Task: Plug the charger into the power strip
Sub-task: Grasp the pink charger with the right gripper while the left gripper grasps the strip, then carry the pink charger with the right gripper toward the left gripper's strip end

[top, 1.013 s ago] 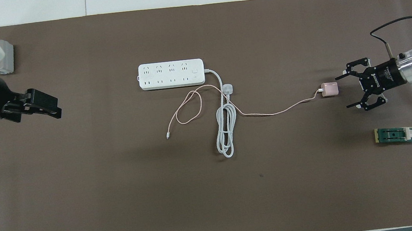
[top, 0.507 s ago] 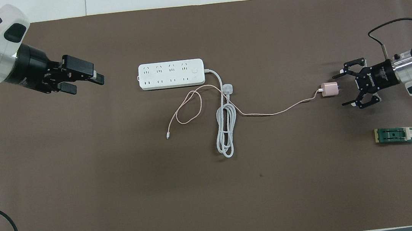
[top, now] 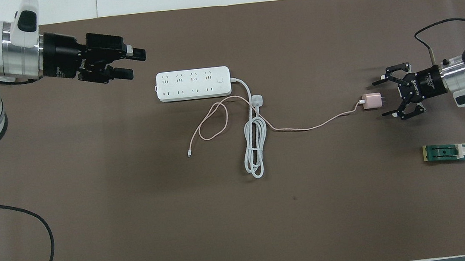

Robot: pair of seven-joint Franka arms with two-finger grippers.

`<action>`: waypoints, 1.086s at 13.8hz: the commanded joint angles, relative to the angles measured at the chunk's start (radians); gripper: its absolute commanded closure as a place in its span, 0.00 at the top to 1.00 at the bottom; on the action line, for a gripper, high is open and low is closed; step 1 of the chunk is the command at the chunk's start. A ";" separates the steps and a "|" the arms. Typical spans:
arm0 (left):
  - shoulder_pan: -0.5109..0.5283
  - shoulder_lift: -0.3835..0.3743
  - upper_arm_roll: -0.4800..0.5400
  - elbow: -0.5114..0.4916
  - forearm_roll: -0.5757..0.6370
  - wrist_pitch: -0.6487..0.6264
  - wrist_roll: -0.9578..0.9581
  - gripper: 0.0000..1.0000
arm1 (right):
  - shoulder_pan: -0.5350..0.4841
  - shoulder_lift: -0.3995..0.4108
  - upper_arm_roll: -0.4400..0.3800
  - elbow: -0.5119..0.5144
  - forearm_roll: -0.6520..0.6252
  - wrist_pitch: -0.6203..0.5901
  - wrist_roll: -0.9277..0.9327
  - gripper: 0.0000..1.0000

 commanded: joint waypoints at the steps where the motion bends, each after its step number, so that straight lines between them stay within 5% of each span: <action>1: 0.012 -0.016 0.000 -0.138 -0.183 0.013 0.204 1.00 | 0.006 0.009 0.008 -0.022 0.029 0.044 -0.038 0.93; 5: 0.009 -0.014 0.000 -0.280 -0.364 0.004 0.376 1.00 | 0.007 0.007 0.008 -0.027 0.053 0.045 -0.045 0.00; 11: -0.055 -0.002 -0.003 -0.395 -0.578 0.003 0.389 1.00 | 0.036 -0.023 0.014 -0.017 0.052 0.033 -0.068 0.00; 15: -0.099 0.044 0.000 -0.395 -0.635 0.000 0.452 1.00 | 0.139 -0.076 0.027 0.067 0.055 -0.011 0.136 0.00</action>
